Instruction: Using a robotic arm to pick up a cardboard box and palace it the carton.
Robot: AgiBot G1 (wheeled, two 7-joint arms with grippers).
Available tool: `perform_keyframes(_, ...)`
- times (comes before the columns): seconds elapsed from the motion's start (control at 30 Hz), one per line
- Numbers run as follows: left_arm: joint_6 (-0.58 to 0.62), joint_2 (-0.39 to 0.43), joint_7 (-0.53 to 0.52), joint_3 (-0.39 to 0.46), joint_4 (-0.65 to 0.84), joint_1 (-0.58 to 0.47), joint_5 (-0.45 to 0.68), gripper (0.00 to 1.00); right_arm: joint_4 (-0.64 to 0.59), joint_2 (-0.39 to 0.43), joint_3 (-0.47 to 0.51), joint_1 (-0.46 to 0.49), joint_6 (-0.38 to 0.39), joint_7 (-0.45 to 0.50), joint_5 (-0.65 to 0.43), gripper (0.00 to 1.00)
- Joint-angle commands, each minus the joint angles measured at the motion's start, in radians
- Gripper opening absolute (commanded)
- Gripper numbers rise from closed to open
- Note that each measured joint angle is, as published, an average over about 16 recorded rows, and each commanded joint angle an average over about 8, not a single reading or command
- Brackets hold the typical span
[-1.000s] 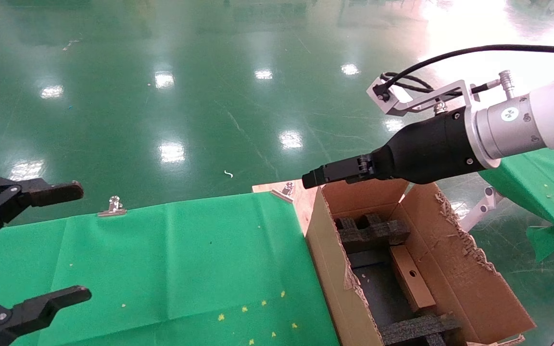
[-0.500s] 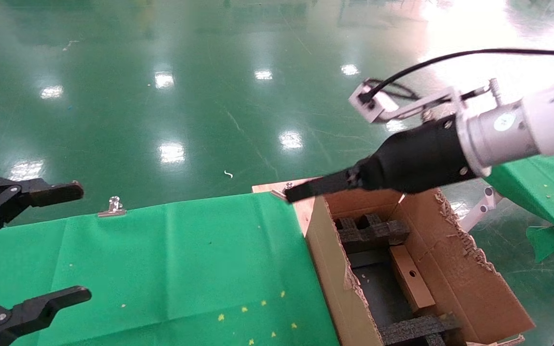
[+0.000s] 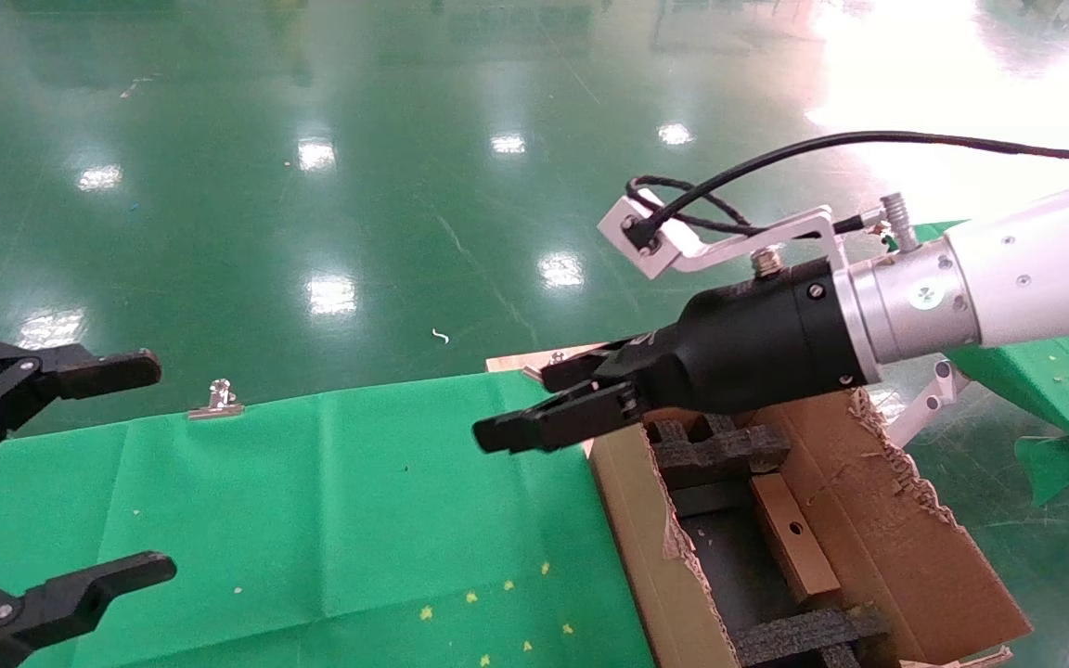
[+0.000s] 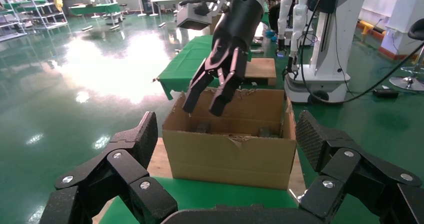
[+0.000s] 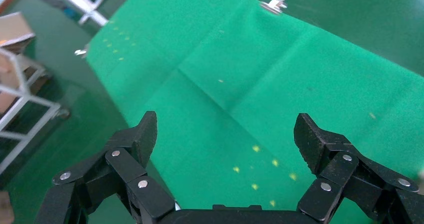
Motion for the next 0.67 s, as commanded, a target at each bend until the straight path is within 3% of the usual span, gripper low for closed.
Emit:
perform_keyframes(0.03,0.000,0.000,0.000,0.000,0.000,0.000,0.000,1.00,0.000,-0.003,0.046,-0.038,-0.014,-0.046,0.013,1.00)
perform_keyframes(0.57,0.000,0.000,0.000,0.000,0.000,0.000,0.000,1.00,-0.002,-0.030,0.416,-0.340,-0.124,-0.410,0.120,1.00)
perform_keyframes(0.67,0.000,0.000,0.000,0.000,0.000,0.000,0.000,1.00,-0.002,-0.033,0.450,-0.368,-0.134,-0.444,0.130,1.00)
